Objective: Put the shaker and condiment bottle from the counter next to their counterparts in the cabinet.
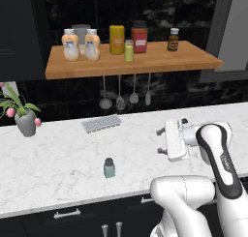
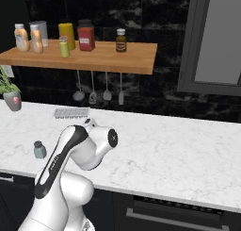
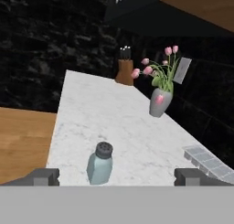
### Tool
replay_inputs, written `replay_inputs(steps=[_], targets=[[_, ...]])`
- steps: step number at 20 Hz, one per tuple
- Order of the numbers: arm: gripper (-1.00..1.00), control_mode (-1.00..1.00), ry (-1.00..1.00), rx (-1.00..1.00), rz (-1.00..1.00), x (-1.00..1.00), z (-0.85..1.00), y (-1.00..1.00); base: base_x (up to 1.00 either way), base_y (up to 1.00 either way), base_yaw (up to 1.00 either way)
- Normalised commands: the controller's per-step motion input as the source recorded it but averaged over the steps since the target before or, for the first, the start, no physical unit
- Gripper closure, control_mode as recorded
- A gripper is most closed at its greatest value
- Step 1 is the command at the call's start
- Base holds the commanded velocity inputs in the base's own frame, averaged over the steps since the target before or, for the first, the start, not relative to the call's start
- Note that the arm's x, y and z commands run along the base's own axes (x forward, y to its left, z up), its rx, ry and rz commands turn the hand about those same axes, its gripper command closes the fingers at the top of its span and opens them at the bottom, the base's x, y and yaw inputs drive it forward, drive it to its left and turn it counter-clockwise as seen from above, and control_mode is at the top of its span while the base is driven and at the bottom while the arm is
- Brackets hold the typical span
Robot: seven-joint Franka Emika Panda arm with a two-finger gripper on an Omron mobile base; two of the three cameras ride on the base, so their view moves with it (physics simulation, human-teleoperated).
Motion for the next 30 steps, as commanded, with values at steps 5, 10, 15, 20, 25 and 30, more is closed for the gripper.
replay_inputs(steps=[5,10,15,20,25,30], targets=[[-1.00,-1.00,-0.05,0.00,0.09,0.00,-0.10,0.17,0.00,0.00,0.00],[-1.00,-1.00,-0.04,-0.09,0.06,0.00,-0.47,0.27,0.00,0.00,0.00],[-1.00,-1.00,-0.08,-0.11,0.07,0.00,-0.41,0.18,0.00,0.00,0.00],[-1.00,-1.00,-0.09,-0.03,0.06,0.00,-0.27,0.26,0.00,0.00,0.00],[-1.00,-1.00,-0.03,0.00,0.00,0.00,-0.18,0.38,0.00,0.00,0.00],[-1.00,-1.00,-0.01,0.00,0.00,-0.02,-0.54,0.24,0.00,0.00,0.00]])
